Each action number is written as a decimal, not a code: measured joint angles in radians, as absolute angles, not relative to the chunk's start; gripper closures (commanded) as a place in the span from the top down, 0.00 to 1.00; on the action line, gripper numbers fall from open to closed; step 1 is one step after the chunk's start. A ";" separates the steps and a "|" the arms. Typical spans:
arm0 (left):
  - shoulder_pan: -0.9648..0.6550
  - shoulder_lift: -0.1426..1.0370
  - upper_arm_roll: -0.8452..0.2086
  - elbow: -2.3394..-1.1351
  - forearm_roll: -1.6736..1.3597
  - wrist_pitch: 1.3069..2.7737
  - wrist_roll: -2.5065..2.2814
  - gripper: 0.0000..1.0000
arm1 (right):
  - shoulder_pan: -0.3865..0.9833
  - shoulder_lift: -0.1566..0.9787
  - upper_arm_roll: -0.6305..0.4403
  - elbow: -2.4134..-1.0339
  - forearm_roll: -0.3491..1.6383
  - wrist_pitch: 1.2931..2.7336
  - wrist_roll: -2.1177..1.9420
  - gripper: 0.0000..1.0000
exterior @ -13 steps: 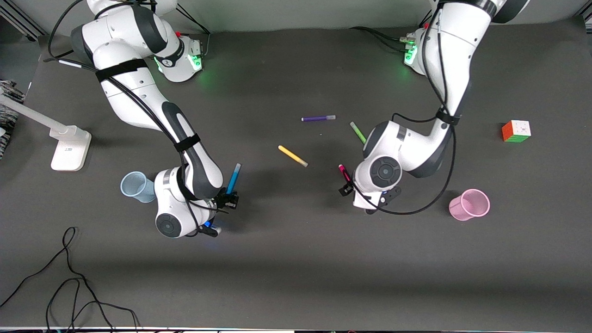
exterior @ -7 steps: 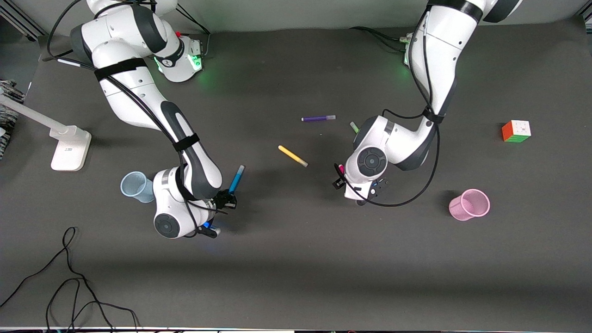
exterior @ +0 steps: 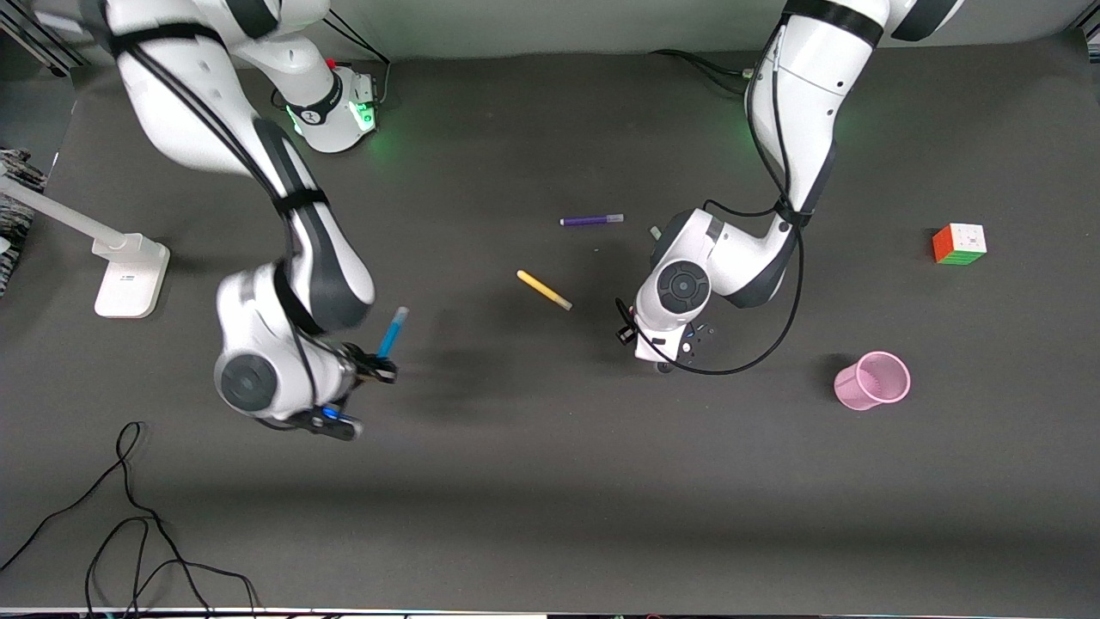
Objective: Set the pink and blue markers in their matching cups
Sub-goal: 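Carry the blue marker to the clear cup while the left carries pink, then lower the blue marker into the clear cup while the left lowers pink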
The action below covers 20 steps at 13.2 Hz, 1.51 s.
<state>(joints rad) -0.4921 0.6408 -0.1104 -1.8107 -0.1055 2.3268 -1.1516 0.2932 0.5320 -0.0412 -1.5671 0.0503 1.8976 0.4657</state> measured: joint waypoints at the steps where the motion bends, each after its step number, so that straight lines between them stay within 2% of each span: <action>1: -0.492 0.641 -0.110 -1.811 -0.105 2.327 -1.152 0.23 | 0.293 0.456 -0.057 -1.667 0.010 1.991 0.419 0.00; 2: -0.492 0.641 -0.110 -1.811 -0.106 2.327 -1.152 0.07 | 0.292 0.384 -0.077 -1.773 -0.023 2.092 0.366 0.00; 3: -0.492 0.641 -0.110 -1.811 -0.105 2.327 -1.152 0.00 | 0.292 0.317 -0.102 -1.877 -0.056 2.196 0.302 0.00; 6: -0.496 0.640 -0.110 -1.810 -0.105 2.327 -1.152 0.00 | 0.291 0.151 -0.202 -2.097 -0.108 2.437 0.028 0.00; 9: -0.493 0.618 -0.100 -1.789 -0.104 2.272 -1.145 0.00 | 0.290 0.052 -0.294 -2.163 -0.110 2.511 -0.255 0.00; 12: -0.418 0.533 -0.089 -1.655 -0.110 1.953 -1.066 0.00 | 0.289 0.029 -0.352 -2.266 -0.110 2.701 -0.376 0.00; 16: -0.231 0.473 -0.082 -1.378 -0.178 1.515 -0.835 0.00 | 0.300 0.072 -0.352 -2.327 -0.110 2.875 -0.382 0.00; 18: -0.113 0.483 -0.080 -1.313 -0.211 1.431 -0.684 0.00 | 0.302 0.090 -0.350 -2.331 -0.101 2.891 -0.381 0.00; 20: 0.006 0.523 -0.079 -1.292 -0.275 1.412 -0.581 0.00 | 0.310 0.093 -0.349 -2.343 -0.051 2.892 -0.381 0.00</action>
